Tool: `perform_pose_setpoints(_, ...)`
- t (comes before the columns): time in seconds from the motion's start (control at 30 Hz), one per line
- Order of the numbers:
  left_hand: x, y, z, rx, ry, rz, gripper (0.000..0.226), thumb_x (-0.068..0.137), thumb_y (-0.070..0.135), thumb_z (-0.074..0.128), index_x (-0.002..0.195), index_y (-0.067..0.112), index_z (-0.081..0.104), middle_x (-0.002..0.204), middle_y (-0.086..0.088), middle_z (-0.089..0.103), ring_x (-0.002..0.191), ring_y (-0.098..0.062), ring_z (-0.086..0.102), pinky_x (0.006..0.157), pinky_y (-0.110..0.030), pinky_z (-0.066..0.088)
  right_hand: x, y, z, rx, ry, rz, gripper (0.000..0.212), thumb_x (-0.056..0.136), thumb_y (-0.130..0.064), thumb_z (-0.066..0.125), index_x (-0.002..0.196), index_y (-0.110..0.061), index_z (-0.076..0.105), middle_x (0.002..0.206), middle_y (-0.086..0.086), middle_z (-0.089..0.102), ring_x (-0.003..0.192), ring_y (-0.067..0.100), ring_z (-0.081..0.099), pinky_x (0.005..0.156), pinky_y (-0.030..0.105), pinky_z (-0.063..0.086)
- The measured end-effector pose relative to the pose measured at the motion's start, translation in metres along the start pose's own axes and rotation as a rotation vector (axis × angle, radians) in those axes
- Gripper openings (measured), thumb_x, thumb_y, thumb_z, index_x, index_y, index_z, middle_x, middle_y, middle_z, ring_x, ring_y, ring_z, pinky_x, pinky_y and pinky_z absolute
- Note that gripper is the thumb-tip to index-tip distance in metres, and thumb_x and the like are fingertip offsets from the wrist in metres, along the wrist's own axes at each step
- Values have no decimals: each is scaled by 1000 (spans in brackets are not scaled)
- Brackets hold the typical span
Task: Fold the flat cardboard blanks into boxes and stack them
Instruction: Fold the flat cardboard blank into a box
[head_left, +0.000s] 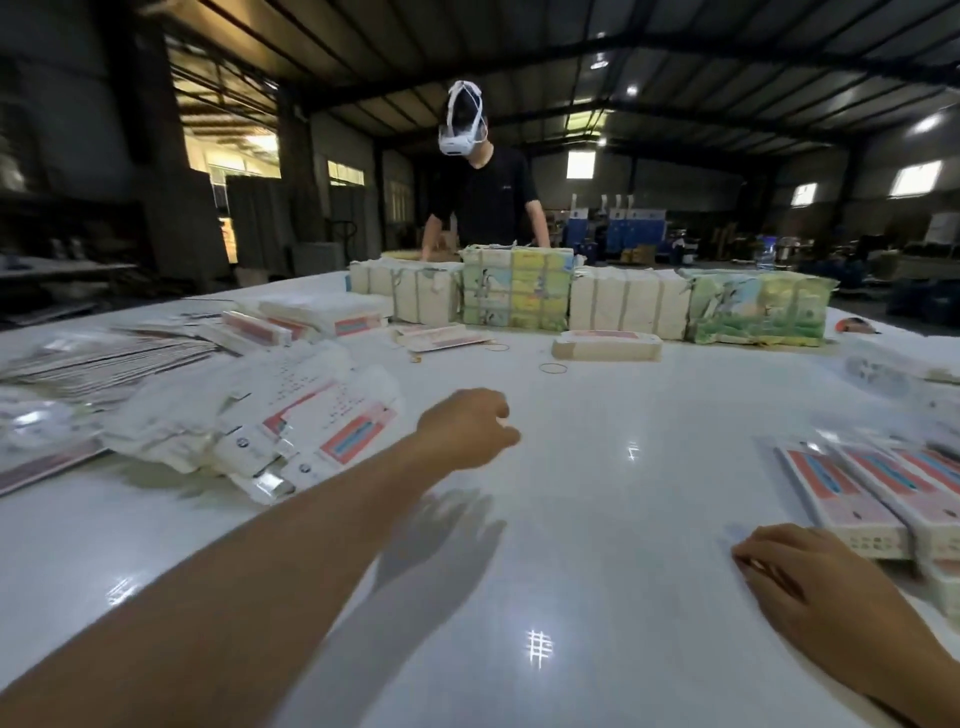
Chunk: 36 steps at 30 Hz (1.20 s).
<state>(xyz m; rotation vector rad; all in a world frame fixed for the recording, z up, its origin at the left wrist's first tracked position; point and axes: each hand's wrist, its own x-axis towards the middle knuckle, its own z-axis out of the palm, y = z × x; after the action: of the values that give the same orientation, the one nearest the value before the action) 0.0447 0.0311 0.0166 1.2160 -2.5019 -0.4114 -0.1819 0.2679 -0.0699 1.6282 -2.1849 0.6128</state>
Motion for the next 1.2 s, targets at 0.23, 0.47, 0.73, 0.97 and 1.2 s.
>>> perform_pose_setpoints(0.23,12,-143,-36,471,5,-624,107,55,81,65,134,15,34,133,-10,35,124,-28,31,89,-44,32,9,12,16,9,117,-46,15,65,0,79,75,-11,77,78,2,67,62,30,62,62,43,54)
perform_pose_setpoints(0.47,22,-178,-51,140,87,-566,68,65,50,80,109,10,47,94,-5,57,87,-23,56,77,-34,48,11,18,20,75,129,-72,58,87,-61,37,75,-18,75,80,-5,65,65,20,58,64,25,40)
perform_pose_setpoints(0.73,25,-165,-66,208,375,-526,20,89,32,60,103,19,53,90,-4,61,79,-21,58,80,-37,42,9,7,13,-4,80,-24,17,64,0,80,75,-13,76,78,2,67,65,32,65,66,24,44)
perform_pose_setpoints(0.97,5,-49,-49,-544,191,-130,10,90,10,58,83,17,62,88,-1,66,74,-19,66,54,-31,55,7,-5,-2,360,-5,238,17,87,-15,67,103,-18,72,91,-3,68,80,17,63,74,34,50)
perform_pose_setpoints(1.2,-39,57,46,-478,-330,106,15,91,17,55,87,28,65,86,12,69,71,-6,70,55,-19,53,9,-11,-32,1516,-92,894,23,88,-22,62,103,-5,57,69,15,67,52,25,52,34,22,39)
